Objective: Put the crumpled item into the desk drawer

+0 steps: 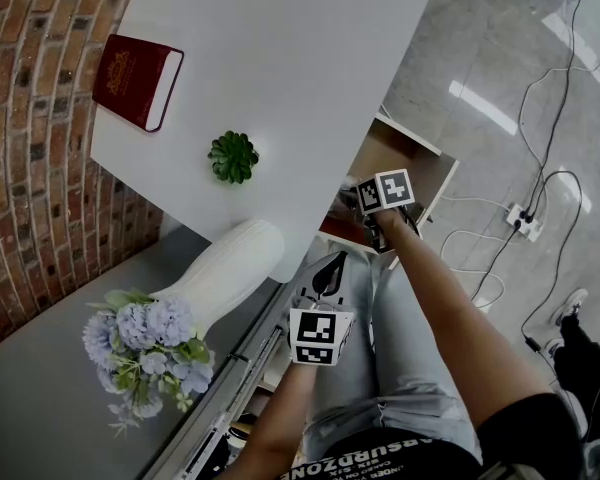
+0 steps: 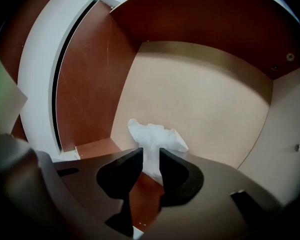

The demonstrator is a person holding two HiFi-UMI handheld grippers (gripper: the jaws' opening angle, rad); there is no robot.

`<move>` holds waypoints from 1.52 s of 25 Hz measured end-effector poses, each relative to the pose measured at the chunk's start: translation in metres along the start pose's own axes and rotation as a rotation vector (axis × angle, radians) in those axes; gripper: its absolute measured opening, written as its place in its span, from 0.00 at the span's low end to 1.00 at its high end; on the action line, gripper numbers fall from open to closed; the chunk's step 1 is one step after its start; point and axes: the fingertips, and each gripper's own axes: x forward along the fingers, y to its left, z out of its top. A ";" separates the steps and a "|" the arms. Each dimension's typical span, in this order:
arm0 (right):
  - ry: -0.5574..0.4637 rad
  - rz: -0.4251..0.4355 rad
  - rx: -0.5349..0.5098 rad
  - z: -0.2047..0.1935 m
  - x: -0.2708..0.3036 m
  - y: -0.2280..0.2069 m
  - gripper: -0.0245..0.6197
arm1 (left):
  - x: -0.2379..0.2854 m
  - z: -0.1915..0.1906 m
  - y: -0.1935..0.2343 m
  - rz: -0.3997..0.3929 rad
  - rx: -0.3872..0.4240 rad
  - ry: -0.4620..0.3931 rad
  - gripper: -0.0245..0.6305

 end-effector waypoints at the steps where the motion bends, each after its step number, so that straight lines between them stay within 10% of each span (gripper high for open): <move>1: 0.000 -0.002 -0.004 0.000 0.000 0.000 0.19 | 0.000 0.000 0.000 0.001 0.000 -0.001 0.04; 21: -0.021 0.049 -0.017 -0.006 -0.040 0.039 0.33 | -0.021 0.013 -0.005 0.042 0.027 -0.046 0.04; 38: -0.149 -0.045 -0.162 -0.012 -0.117 0.067 0.06 | -0.029 0.025 -0.011 0.066 -0.041 -0.089 0.04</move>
